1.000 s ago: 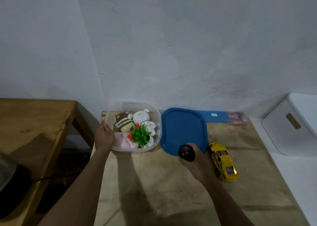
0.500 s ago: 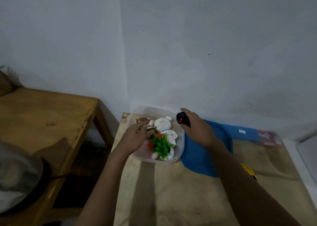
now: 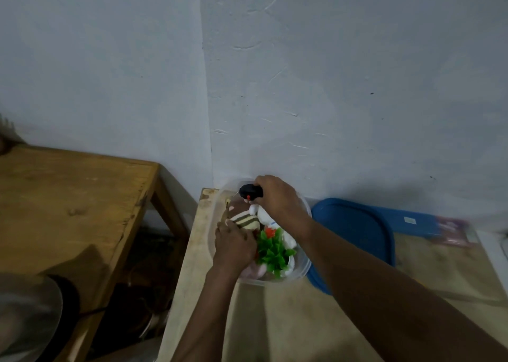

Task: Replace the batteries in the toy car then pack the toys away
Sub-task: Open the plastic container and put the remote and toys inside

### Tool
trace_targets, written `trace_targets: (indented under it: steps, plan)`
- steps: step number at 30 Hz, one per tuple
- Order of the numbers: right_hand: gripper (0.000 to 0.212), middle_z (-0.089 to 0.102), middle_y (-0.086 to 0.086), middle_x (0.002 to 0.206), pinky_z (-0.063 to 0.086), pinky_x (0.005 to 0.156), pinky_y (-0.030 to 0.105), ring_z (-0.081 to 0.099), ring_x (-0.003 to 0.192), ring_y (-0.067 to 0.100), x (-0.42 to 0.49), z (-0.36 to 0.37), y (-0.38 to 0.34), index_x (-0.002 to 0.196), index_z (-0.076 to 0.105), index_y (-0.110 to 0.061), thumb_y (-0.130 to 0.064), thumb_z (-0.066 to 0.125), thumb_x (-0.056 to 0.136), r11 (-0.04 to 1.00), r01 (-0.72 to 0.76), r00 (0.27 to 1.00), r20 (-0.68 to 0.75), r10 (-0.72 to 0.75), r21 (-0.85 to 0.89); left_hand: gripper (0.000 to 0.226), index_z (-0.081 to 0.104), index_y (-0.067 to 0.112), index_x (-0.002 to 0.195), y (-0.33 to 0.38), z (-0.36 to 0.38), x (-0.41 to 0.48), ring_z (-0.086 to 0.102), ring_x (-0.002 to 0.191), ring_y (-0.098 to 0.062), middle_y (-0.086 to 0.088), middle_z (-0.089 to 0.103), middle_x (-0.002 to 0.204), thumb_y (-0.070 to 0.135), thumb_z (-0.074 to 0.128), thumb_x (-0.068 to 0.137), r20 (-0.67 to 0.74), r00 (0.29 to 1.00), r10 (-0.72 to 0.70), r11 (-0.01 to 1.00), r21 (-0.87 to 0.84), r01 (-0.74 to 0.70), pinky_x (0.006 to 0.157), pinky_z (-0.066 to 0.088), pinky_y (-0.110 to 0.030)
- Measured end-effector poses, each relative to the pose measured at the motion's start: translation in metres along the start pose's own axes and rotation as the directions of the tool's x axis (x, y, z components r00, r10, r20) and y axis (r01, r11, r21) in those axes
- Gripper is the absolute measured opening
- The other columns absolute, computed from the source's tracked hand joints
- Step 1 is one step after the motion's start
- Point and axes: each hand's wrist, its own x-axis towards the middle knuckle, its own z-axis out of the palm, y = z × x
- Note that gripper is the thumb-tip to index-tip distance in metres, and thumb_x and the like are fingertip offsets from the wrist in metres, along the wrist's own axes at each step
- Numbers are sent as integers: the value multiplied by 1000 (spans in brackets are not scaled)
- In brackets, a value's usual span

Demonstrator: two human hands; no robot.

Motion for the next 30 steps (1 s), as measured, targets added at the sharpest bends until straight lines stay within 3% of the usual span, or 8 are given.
trace_targets:
  steps: [3, 8, 16, 20, 22, 25, 27, 30]
  plan:
    - [35, 60, 9, 105, 45, 81, 34, 56, 99, 26, -7, 20, 4, 114, 67, -12, -12, 72, 79, 989, 102, 988, -108, -114, -109, 66, 5, -11, 151, -2, 2, 1, -1, 151, -39, -30, 3, 161, 29, 29, 105, 63, 998, -20, 999, 30, 18, 121, 7, -41]
    - [29, 60, 7, 110, 45, 85, 37, 54, 100, 26, -14, 35, 2, 113, 67, -18, -23, 68, 84, 945, 49, 966, -226, -127, -323, 69, -1, -6, 153, 7, -5, -6, 1, 151, -36, -26, -1, 162, 32, 31, 105, 96, 994, -59, 997, 47, 55, 121, 10, -45]
    - [31, 61, 5, 124, 45, 94, 33, 59, 112, 23, -14, 24, 10, 125, 64, -17, -16, 47, 99, 989, -60, 997, 60, 52, 137, 75, 3, -14, 150, 6, -13, 2, 16, 149, -37, -27, 12, 160, 30, 39, 101, 145, 985, -95, 994, -49, 103, 119, 23, -45]
    - [28, 67, -1, 118, 49, 93, 32, 62, 106, 17, -39, 2, 23, 118, 69, -19, -21, 50, 97, 965, -31, 988, -139, 69, 262, 49, 47, 8, 137, 9, -15, -9, 60, 111, -32, -12, 62, 126, 34, 42, 95, -113, 990, 78, 995, -51, -85, 84, 49, -35]
    - [25, 67, -2, 115, 51, 90, 30, 63, 103, 15, -62, -4, 35, 115, 70, -18, -20, 53, 96, 930, -52, 942, -291, 167, 364, 33, 58, 22, 128, 20, -23, -22, 65, 95, -22, -2, 70, 108, 34, 44, 100, -368, 904, 218, 964, -63, -258, 74, 49, -29]
    - [23, 67, 2, 111, 52, 87, 36, 61, 104, 20, -99, -3, 61, 113, 69, -15, -17, 57, 94, 901, -136, 804, -486, 343, 412, 30, 64, 13, 123, 24, -32, -28, 61, 110, -22, -6, 68, 118, 25, 49, 100, -644, 724, 248, 907, -108, -406, 89, 45, -26]
    - [30, 62, 7, 120, 47, 92, 40, 55, 113, 26, -119, 0, 86, 122, 63, -14, -18, 57, 93, 881, -307, 764, -459, 454, 360, 36, 58, 12, 130, 13, -31, -22, 56, 116, -26, -10, 62, 124, 27, 47, 99, -668, 726, 163, 937, -126, -325, 96, 46, -34]
    - [54, 39, 20, 146, 31, 109, 47, 35, 134, 37, -140, -1, 127, 142, 42, -11, -19, 56, 91, 781, -580, 726, -288, 624, 231, 29, 57, 9, 116, -2, -26, -15, 58, 92, -24, -4, 60, 97, 27, 41, 101, -509, 860, -28, 952, -275, -132, 76, 47, -35]
